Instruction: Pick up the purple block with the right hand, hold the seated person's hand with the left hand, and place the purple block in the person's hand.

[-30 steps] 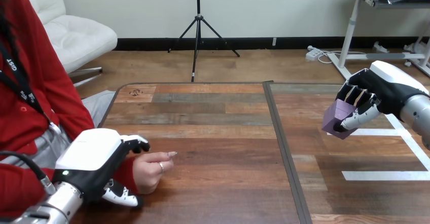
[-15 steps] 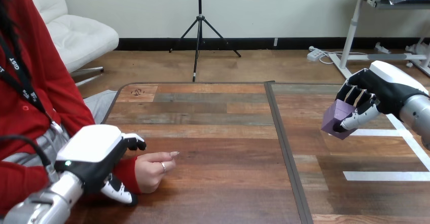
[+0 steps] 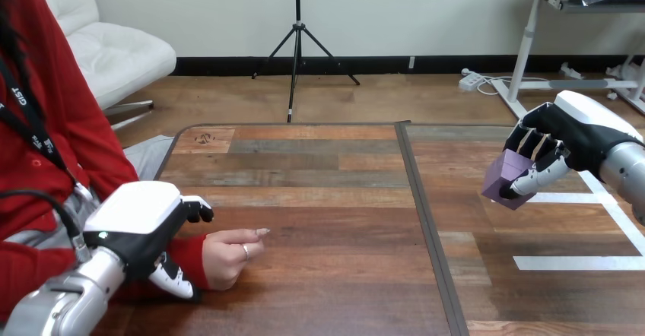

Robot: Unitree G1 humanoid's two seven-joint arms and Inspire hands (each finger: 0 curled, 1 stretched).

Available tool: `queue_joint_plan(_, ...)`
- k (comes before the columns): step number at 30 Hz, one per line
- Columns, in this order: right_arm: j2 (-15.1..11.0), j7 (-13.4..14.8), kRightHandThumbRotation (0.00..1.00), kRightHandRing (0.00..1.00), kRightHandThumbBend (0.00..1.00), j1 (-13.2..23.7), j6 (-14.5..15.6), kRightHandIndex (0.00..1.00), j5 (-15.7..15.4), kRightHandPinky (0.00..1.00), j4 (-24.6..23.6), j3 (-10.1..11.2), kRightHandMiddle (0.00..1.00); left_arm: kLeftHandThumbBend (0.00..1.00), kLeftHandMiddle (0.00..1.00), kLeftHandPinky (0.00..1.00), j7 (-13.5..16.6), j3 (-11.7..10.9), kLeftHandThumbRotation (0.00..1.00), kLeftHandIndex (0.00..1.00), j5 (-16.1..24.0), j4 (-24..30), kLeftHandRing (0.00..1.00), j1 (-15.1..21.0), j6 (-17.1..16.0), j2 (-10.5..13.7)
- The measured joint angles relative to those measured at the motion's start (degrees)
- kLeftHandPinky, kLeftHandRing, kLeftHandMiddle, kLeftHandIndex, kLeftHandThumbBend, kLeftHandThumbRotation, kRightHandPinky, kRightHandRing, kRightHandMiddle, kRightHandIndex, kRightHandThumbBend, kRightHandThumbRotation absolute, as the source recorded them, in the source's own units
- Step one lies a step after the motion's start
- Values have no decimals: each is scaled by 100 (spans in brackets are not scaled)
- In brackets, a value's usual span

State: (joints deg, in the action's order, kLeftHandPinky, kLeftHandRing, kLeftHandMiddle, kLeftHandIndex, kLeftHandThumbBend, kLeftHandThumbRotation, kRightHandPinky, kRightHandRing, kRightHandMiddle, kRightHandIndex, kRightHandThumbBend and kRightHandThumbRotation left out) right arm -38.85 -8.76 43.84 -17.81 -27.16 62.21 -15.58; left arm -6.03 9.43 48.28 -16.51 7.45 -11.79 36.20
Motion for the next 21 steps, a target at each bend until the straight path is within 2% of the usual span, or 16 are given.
queue_joint_plan(7,0,6,0,47,72,-1,-20,50,0,44,0,0,51,96,76,70,-23,109,5,74,71,-53,75,127,148,10)
queue_joint_plan(21,0,20,0,48,71,-1,-68,50,0,46,0,0,52,95,73,64,-58,261,3,70,82,-293,72,361,202,66)
